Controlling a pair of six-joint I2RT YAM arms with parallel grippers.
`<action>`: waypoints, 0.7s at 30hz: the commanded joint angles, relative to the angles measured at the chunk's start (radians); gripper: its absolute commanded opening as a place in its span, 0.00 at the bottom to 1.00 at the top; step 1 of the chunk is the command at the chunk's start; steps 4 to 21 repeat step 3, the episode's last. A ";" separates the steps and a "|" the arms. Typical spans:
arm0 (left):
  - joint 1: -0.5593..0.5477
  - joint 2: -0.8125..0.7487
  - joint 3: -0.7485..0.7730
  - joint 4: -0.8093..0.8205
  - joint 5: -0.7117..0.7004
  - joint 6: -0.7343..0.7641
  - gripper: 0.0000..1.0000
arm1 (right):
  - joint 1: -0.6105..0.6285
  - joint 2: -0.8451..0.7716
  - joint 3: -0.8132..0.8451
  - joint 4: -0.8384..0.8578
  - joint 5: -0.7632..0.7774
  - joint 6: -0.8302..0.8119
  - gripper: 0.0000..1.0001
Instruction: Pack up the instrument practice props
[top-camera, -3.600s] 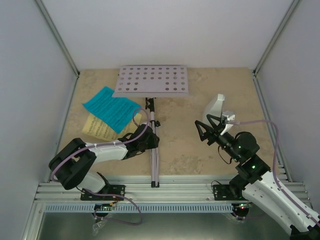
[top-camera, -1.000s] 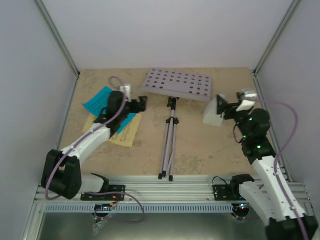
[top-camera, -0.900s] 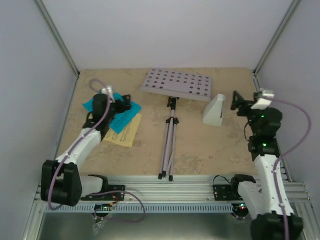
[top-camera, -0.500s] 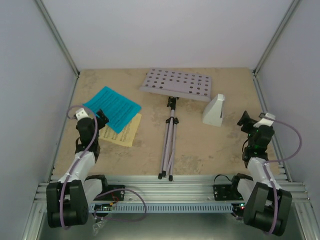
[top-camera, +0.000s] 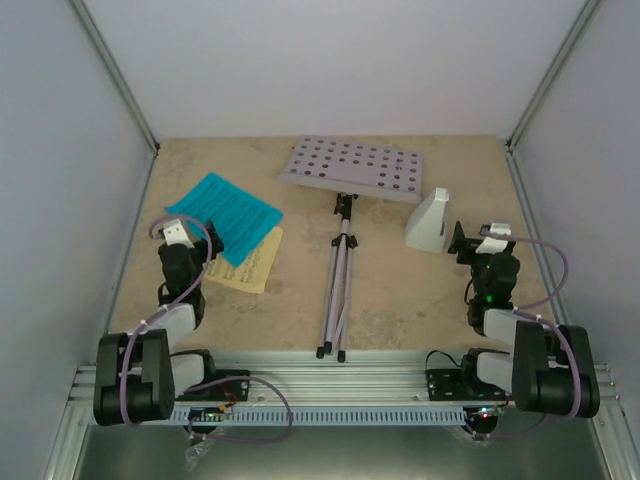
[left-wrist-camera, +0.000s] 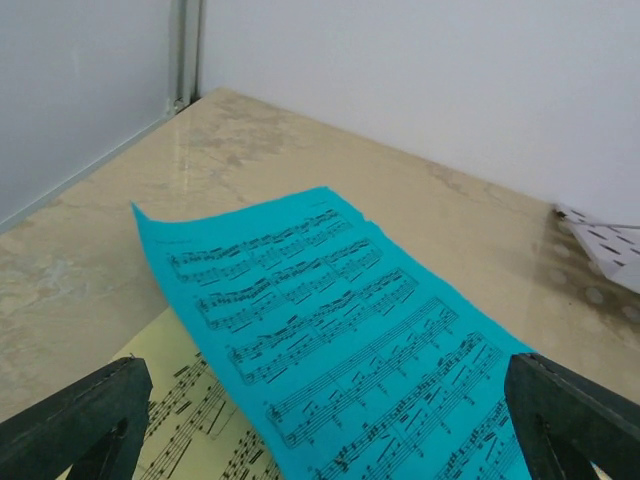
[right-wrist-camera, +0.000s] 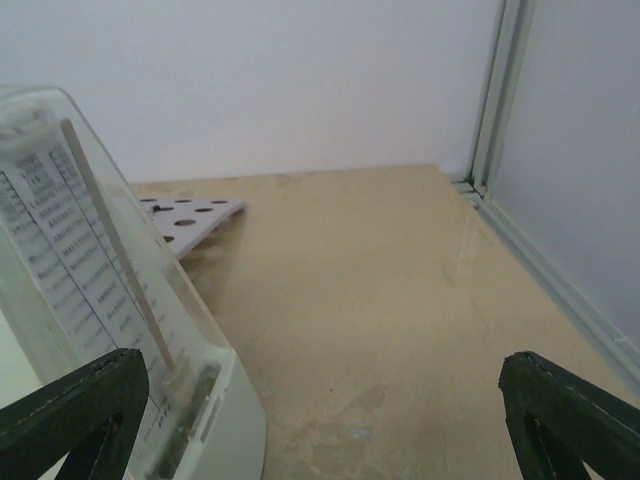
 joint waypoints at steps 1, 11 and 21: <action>0.002 0.012 0.001 0.122 0.053 0.025 0.99 | 0.005 0.017 0.007 0.106 -0.008 -0.031 0.97; 0.003 0.022 0.006 0.127 0.046 0.018 0.99 | 0.005 0.028 0.003 0.134 -0.011 -0.030 0.97; 0.003 0.022 0.006 0.127 0.046 0.018 0.99 | 0.005 0.028 0.003 0.134 -0.011 -0.030 0.97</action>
